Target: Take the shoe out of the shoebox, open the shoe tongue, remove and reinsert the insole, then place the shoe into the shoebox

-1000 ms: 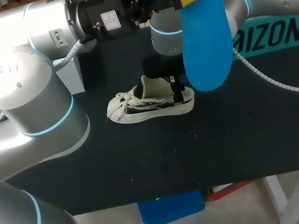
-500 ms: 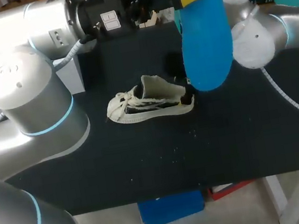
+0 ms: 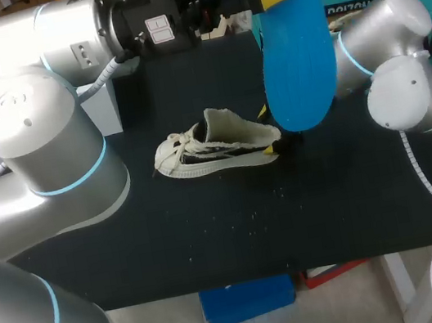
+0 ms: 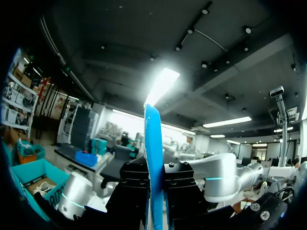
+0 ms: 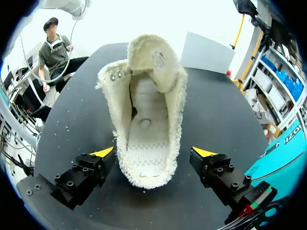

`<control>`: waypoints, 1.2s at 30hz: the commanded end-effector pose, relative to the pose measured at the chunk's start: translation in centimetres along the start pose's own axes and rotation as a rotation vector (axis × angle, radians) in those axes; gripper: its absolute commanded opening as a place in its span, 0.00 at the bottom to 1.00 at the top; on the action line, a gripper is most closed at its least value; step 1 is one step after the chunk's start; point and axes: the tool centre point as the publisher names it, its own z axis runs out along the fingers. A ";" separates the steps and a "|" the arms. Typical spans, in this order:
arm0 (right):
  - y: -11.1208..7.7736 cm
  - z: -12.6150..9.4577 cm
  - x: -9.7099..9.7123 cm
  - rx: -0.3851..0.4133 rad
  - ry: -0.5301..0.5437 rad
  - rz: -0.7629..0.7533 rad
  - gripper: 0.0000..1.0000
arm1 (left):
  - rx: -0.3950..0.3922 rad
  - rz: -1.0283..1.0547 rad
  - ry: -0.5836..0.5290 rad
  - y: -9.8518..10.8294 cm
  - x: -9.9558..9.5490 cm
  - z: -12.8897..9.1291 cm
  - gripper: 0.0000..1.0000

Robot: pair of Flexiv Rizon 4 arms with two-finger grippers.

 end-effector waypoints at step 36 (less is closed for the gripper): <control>-1.4 -1.7 -1.0 -0.002 0.123 -0.024 1.00 | 0.001 0.001 -0.001 0.1 0.0 0.1 0.00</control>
